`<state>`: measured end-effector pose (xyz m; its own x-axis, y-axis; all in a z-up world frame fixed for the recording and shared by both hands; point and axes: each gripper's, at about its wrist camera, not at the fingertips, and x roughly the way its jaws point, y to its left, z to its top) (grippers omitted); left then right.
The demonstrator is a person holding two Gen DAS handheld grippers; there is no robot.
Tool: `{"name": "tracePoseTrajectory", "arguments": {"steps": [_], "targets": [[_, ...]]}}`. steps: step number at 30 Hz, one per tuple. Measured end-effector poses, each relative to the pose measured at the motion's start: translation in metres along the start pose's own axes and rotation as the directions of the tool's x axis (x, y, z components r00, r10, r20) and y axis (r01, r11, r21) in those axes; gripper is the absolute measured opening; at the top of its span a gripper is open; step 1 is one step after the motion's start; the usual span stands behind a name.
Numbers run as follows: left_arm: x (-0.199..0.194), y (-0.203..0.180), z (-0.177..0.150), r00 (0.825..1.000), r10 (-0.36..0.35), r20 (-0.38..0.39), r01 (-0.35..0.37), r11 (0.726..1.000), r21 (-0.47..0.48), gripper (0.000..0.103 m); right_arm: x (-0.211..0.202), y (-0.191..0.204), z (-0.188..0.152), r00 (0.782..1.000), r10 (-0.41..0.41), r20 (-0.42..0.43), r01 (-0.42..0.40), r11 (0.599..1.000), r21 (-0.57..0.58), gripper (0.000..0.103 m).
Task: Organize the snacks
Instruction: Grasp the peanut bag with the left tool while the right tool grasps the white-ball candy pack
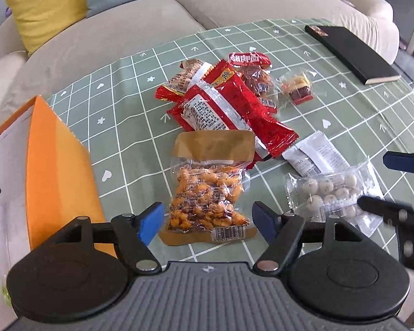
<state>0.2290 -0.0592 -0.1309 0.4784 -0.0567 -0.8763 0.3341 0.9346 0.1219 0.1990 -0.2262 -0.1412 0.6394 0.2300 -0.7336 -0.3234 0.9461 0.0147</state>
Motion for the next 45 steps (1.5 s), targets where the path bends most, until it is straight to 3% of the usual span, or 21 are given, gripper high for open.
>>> {"name": "tracePoseTrajectory", "arguments": {"steps": [3,10,17,20,25,31,32,33,36,42,45], "targets": [[0.005,0.002,0.001,1.000,0.006,-0.015,-0.006,1.000,0.004,0.087,0.008,0.009,0.002,0.997,0.066,-0.040,-0.070,0.990,-0.119,0.067],[0.017,0.007,0.004,0.999,-0.008,-0.054,0.007,1.000,-0.018,0.087,0.034,0.024,0.007,0.991,0.084,-0.107,-0.111,0.954,-0.280,0.081],[0.032,0.007,0.009,0.997,-0.012,-0.081,0.008,0.999,-0.043,0.090,0.057,0.031,0.013,0.984,0.073,-0.160,-0.124,0.933,-0.336,0.082],[0.041,0.006,0.009,0.994,-0.007,-0.109,0.002,0.999,-0.046,0.096,0.064,0.030,0.014,0.982,0.079,-0.173,-0.128,0.947,-0.296,0.081],[0.044,0.012,0.008,0.996,-0.027,-0.080,0.020,0.996,-0.091,0.099,0.065,0.030,0.013,0.988,0.051,-0.147,-0.085,0.968,-0.235,0.075],[0.051,0.022,0.007,0.996,-0.045,-0.071,0.033,0.987,-0.157,0.103,0.059,0.020,0.013,0.993,0.039,-0.107,-0.041,0.999,-0.014,0.069],[0.050,0.022,0.007,0.997,-0.049,-0.068,0.038,0.987,-0.157,0.102,0.058,0.018,0.014,0.994,0.042,-0.103,-0.041,0.999,0.018,0.068],[0.049,0.021,0.007,0.997,-0.054,-0.063,0.044,0.986,-0.158,0.094,0.057,0.017,0.014,0.994,0.046,-0.100,-0.041,0.998,0.047,0.068],[0.045,0.016,0.008,0.998,-0.033,-0.060,0.024,0.990,-0.137,0.089,0.053,0.015,0.014,0.994,0.056,-0.092,-0.046,0.993,0.108,0.067],[0.036,0.010,-0.002,0.999,-0.028,-0.040,0.022,0.991,-0.135,0.086,0.042,0.017,0.013,0.997,0.044,-0.066,-0.034,0.989,0.145,0.065],[0.025,0.015,-0.007,0.999,-0.050,-0.015,0.046,0.979,-0.199,0.086,0.032,0.014,0.013,0.998,0.039,-0.046,-0.030,0.982,0.185,0.064]]}}
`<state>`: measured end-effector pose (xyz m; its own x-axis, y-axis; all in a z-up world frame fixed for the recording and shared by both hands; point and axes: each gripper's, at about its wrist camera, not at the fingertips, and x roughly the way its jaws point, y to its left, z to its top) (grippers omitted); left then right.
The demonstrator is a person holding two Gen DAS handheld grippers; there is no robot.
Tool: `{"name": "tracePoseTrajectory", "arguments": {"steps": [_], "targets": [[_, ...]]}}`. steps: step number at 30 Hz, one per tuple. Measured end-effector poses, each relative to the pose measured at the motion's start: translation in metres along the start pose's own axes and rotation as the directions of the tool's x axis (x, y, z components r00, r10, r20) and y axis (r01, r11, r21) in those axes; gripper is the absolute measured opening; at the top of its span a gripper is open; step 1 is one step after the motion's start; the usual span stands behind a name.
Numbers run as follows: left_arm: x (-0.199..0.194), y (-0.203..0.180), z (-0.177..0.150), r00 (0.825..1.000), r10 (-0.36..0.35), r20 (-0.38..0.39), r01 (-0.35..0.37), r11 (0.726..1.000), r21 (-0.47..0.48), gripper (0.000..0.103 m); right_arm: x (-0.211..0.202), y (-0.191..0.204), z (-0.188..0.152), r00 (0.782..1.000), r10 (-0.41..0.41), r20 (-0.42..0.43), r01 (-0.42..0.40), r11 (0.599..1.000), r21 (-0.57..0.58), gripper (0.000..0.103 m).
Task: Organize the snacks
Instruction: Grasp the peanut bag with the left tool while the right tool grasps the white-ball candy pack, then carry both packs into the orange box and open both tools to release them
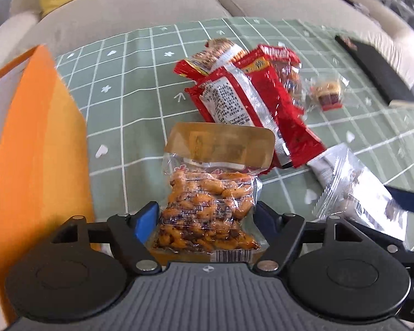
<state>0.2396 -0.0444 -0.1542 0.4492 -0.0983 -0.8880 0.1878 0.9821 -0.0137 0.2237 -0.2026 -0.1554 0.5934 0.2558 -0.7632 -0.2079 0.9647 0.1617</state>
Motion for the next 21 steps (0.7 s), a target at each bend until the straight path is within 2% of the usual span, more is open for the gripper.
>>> {"name": "tracePoseTrajectory", "arguments": {"steps": [3,8,14,21], "targets": [[-0.023,0.002,-0.008,0.998,-0.036,0.051,0.038,0.998,-0.044,0.086,-0.012,-0.002,0.002,1.000,-0.008,0.021,0.007,0.999,0.031,0.063],[-0.070,0.005,-0.014,0.986,-0.062,0.154,0.072,0.996,-0.060,0.086,-0.035,0.001,0.008,0.997,-0.034,0.070,0.030,0.998,0.060,0.062],[-0.116,0.018,-0.013,0.973,-0.048,0.226,0.063,0.996,-0.059,0.086,-0.068,0.024,0.023,0.989,-0.030,0.146,0.021,0.998,0.058,0.061],[-0.150,0.053,-0.018,0.962,0.018,0.274,0.009,0.995,-0.095,0.086,-0.094,0.069,0.050,0.977,0.018,0.213,-0.016,1.000,-0.010,0.061]]}}
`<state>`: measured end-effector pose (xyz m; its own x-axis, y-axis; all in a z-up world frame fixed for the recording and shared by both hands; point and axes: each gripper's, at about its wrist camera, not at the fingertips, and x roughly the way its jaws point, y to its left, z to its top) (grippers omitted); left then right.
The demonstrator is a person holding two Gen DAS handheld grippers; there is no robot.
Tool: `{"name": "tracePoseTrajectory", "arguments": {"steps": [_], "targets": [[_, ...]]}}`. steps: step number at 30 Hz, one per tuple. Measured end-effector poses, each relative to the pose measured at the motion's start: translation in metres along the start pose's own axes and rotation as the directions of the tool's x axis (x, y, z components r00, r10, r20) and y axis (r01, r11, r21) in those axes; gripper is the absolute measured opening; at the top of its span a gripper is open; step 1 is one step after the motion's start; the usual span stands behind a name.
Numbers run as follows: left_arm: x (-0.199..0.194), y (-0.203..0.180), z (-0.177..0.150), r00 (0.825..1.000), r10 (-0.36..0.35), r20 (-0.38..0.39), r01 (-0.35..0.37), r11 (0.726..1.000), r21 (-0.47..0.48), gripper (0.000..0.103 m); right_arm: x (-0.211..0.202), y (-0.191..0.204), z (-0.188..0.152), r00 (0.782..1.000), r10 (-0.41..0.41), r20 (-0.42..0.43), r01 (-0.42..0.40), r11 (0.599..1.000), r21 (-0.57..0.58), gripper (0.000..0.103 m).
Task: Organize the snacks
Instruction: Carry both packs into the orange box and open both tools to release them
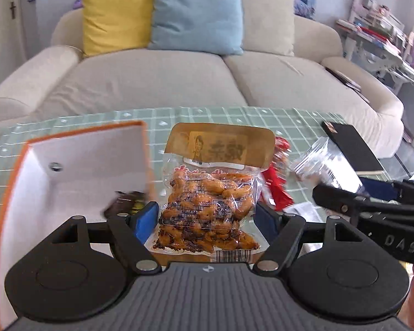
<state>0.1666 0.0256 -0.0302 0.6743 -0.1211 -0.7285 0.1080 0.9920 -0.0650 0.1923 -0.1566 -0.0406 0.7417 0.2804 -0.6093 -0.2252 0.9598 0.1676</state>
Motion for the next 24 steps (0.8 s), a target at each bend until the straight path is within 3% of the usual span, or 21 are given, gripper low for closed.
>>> {"name": "tracePoseTrajectory", "arguments": {"steps": [12,17,24], "targets": [[-0.020,0.099,0.019,0.984,0.176,0.027,-0.175,0.984,-0.040,0.086,0.020,0.113,0.041,0.991,0.133,-0.013,-0.134,0.984,-0.116,0.060],[-0.006,0.131,0.023,0.981,0.195,-0.018,-0.196,0.980,-0.026,0.086,0.046,0.158,0.048,0.984,0.161,-0.070,-0.170,0.975,-0.145,0.059],[0.026,0.164,0.023,0.967,0.220,-0.128,-0.217,0.976,0.034,0.086,0.099,0.199,0.049,0.974,0.119,-0.193,-0.160,0.963,-0.217,0.059]]}}
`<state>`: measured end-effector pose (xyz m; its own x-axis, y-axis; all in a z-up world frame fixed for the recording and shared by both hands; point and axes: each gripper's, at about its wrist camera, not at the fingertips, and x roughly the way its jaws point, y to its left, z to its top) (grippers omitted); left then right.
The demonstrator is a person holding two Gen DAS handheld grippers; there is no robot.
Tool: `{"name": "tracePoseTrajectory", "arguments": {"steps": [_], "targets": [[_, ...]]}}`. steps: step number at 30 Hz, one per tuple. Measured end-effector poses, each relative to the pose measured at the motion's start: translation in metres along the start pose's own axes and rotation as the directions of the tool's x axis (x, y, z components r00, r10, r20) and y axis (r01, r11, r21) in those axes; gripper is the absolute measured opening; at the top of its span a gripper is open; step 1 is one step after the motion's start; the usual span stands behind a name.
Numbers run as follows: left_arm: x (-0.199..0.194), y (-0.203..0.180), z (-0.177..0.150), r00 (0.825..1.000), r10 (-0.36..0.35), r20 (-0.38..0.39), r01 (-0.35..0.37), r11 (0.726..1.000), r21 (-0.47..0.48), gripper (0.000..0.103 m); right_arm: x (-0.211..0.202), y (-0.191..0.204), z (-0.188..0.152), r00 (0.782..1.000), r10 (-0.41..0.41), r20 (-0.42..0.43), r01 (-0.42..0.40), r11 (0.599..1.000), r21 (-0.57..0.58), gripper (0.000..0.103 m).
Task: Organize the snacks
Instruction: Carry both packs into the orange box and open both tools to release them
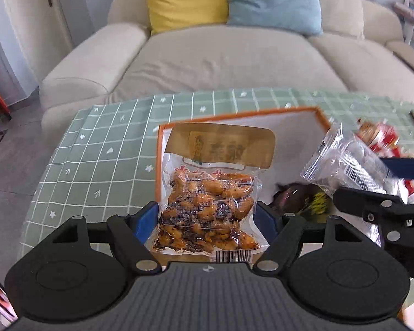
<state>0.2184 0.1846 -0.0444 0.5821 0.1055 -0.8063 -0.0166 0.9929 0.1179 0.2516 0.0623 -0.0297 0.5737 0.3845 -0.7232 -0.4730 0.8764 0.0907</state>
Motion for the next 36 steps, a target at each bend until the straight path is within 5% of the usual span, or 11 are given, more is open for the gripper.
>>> {"name": "tracePoseTrajectory", "arguments": {"steps": [14,21,23,36], "targets": [[0.024,0.001,0.007,1.000,0.006,0.006,-0.007,0.991,0.135,0.087,0.056,0.003,0.008,0.996,0.007,-0.084,-0.020,0.988,-0.153,0.056],[0.029,-0.007,0.002,1.000,0.012,0.028,-0.020,0.960,0.280,0.088,0.079,0.004,0.004,0.989,0.008,-0.148,-0.044,0.968,-0.245,0.053],[0.029,-0.008,0.001,0.999,0.010,0.031,-0.019,0.951,0.310,0.089,0.083,0.003,0.006,0.988,0.006,-0.155,-0.047,0.963,-0.264,0.041],[0.018,-0.022,-0.004,0.997,-0.037,0.067,0.007,0.914,0.406,0.090,0.057,0.002,0.011,0.998,-0.053,-0.042,0.038,0.950,-0.309,0.049]]}}
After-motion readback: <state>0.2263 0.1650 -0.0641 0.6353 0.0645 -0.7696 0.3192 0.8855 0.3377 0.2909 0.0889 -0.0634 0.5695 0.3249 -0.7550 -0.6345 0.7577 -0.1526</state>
